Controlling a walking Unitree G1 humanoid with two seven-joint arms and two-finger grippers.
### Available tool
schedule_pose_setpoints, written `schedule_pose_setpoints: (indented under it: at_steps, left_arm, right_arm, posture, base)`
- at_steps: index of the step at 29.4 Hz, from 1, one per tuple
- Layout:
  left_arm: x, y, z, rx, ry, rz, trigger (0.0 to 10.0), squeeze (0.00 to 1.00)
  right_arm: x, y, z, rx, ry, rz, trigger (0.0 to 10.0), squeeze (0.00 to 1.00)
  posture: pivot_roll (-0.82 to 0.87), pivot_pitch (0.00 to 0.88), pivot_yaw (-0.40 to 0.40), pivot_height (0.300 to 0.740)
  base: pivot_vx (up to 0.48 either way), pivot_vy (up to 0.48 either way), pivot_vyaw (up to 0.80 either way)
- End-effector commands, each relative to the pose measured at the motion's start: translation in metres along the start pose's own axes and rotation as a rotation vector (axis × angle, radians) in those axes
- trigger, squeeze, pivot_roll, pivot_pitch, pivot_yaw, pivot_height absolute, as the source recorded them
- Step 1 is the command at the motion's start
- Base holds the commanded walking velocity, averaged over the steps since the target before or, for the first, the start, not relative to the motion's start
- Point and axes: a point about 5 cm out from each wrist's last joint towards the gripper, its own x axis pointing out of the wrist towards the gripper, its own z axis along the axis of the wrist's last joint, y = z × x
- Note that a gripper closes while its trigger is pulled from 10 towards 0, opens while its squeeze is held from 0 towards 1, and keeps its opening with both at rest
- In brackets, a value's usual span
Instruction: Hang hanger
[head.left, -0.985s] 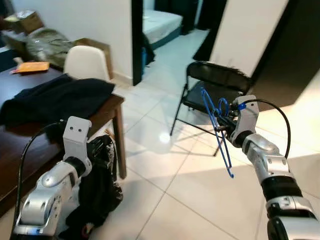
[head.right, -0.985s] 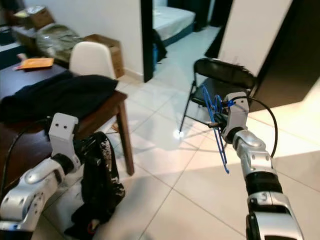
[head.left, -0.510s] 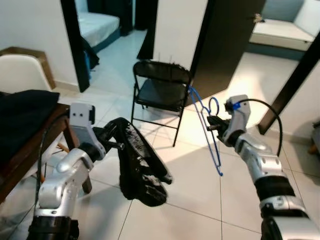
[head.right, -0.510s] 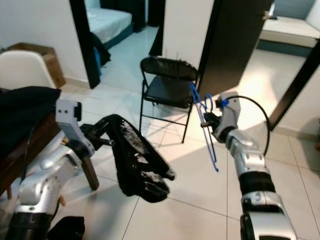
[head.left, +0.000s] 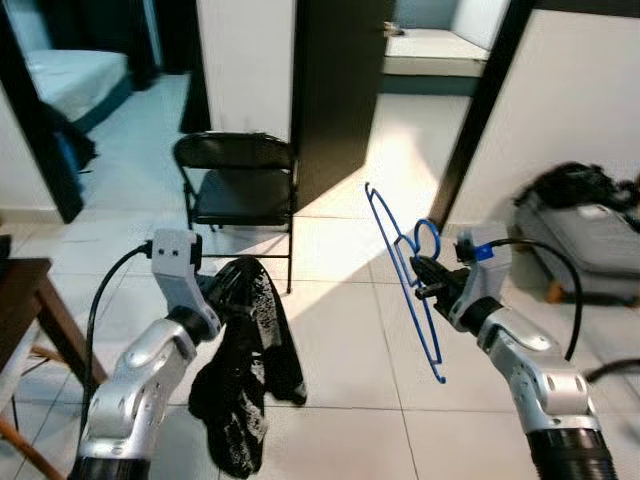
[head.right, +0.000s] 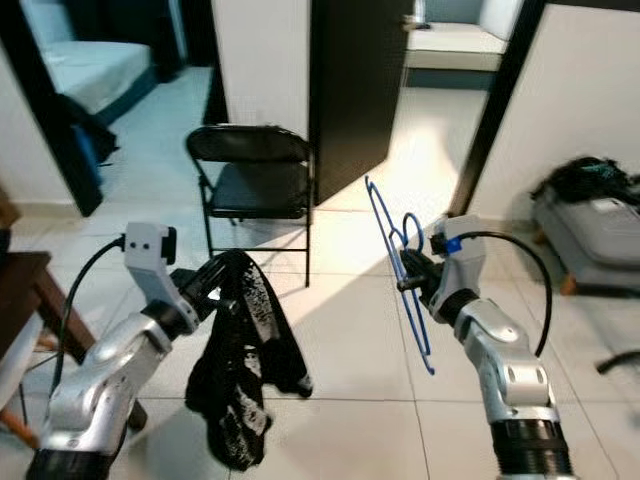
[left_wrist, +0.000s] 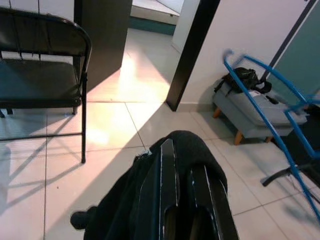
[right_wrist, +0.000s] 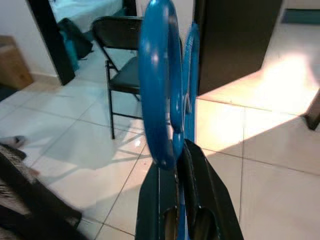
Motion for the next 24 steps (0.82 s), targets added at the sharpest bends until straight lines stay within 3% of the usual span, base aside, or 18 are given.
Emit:
schedule_pose_setpoints:
  at_steps: [1, 3, 7, 8, 11, 13, 16, 17, 24]
  left_arm:
    - [0.002, 0.006, 0.005, 0.030, -0.035, 0.017, 10.0, 0.00]
    - [0.000, 0.012, 0.007, 0.017, -0.051, 0.053, 10.0, 0.00]
    - [-0.004, 0.018, 0.013, 0.021, -0.068, 0.083, 10.0, 0.00]
    - [-0.008, 0.023, 0.017, 0.026, -0.077, 0.103, 10.0, 0.00]
    - [-0.010, 0.026, 0.020, 0.029, -0.083, 0.116, 10.0, 0.00]
    - [-0.016, 0.034, 0.022, 0.078, -0.090, 0.161, 10.0, 0.00]
    - [-0.020, 0.040, 0.022, 0.126, -0.099, 0.198, 10.0, 0.00]
    - [-0.019, 0.042, 0.022, 0.146, -0.103, 0.214, 10.0, 0.00]
    - [-0.012, 0.038, 0.021, 0.172, -0.104, 0.188, 10.0, 0.00]
  right_arm:
    - [0.000, -0.012, -0.015, 0.012, 0.046, -0.055, 0.0, 0.00]
    - [0.005, -0.015, -0.028, 0.085, 0.079, -0.070, 0.0, 0.00]
    - [0.013, -0.006, -0.025, 0.135, 0.071, -0.047, 0.0, 0.00]
    - [0.019, 0.003, -0.022, 0.125, 0.073, -0.016, 0.5, 0.00]
    - [0.022, 0.009, -0.021, 0.115, 0.076, 0.005, 0.9, 0.00]
    - [0.025, 0.015, -0.023, 0.093, 0.092, 0.037, 1.2, 0.00]
    - [0.025, 0.014, -0.023, 0.094, 0.094, 0.048, 1.5, 0.00]
    - [0.024, 0.013, -0.023, 0.091, 0.095, 0.057, 2.2, 0.00]
    - [0.017, 0.012, -0.025, 0.085, 0.089, 0.087, 3.8, 0.00]
  posture:
    - [0.00, 0.000, -0.004, 0.735]
    - [0.02, 0.000, -0.011, 0.735]
    - [0.05, 0.000, -0.028, 0.735]
    - [0.07, 0.000, -0.038, 0.735]
    - [0.07, 0.000, -0.038, 0.735]
    - [0.08, 0.000, -0.042, 0.735]
    - [0.08, 0.000, -0.041, 0.735]
    - [0.06, 0.000, -0.040, 0.735]
    - [0.02, 0.000, -0.011, 0.735]
  base:
    - [0.000, 0.000, -0.76]
    - [0.000, 0.000, -0.77]
    - [0.000, 0.000, -0.77]
    - [0.000, 0.000, -0.77]
    - [0.000, 0.000, -0.77]
    - [0.000, 0.000, -0.77]
    - [0.000, 0.000, -0.77]
    - [0.000, 0.000, -0.76]
    - [0.000, 0.000, -0.76]
